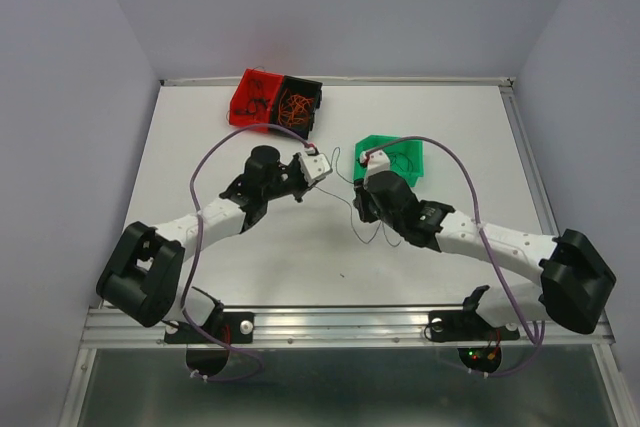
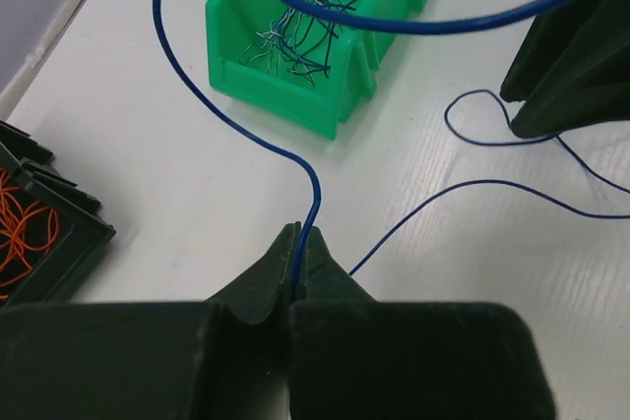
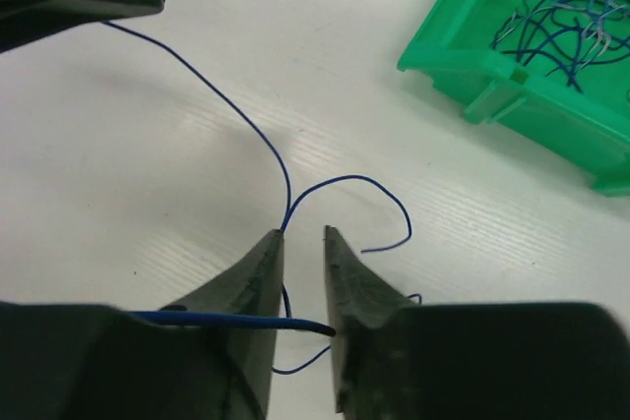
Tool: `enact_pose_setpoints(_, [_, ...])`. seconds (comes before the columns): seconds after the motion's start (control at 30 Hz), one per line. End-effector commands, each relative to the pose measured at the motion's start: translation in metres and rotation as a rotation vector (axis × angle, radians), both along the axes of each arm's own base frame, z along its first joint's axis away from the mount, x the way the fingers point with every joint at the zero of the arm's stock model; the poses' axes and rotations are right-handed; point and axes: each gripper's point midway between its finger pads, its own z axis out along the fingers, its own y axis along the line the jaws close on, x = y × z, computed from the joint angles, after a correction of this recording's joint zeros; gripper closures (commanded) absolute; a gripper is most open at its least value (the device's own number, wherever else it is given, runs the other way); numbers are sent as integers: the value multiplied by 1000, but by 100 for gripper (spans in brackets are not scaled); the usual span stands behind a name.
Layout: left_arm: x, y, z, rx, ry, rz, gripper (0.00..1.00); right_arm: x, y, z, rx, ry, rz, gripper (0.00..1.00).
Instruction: Untangle the cables
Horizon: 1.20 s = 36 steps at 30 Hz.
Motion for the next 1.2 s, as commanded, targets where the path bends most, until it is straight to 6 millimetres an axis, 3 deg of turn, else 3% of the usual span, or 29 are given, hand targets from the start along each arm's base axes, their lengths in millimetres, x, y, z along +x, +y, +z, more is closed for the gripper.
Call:
enact_pose_setpoints(0.0, [-5, -3, 28, -27, -78, -43, 100, -13, 14, -18, -10, 45, 125, 60])
enact_pose_setpoints(0.07, [-5, -2, 26, -24, -71, -41, 100, -17, 18, -28, -7, 67, 152, 43])
enact_pose_setpoints(0.13, [-5, -2, 26, -23, -71, -44, 100, -18, 23, -41, -6, 89, 172, 14])
enact_pose_setpoints(0.27, [-6, -3, 26, -24, -71, -48, 100, -21, 34, -56, 2, 116, 219, 3])
enact_pose_setpoints(0.37, [-6, -3, 26, -22, -72, -50, 100, -17, 38, -60, -1, 108, 227, 1])
enact_pose_setpoints(0.63, [-9, -3, 31, -27, -75, -59, 100, 18, 27, -48, -76, -105, 155, 1])
enact_pose_setpoints(0.87, [-11, -1, 35, -30, -84, -61, 100, 30, 21, -44, -133, -261, 182, 6])
enact_pose_setpoints(1.03, [-13, -1, 36, -35, -83, -67, 100, 30, 30, -33, -95, -376, 247, 17])
enact_pose_setpoints(1.1, [-14, -2, 38, -36, -83, -68, 100, 29, 33, -35, -95, -380, 267, 25])
enact_pose_setpoints(1.13, [-14, -3, 37, -35, -81, -72, 100, 29, 35, -34, -95, -381, 270, 30])
enact_pose_setpoints(1.17, [-14, -2, 37, -35, -80, -73, 100, 31, 35, -33, -93, -382, 268, 46])
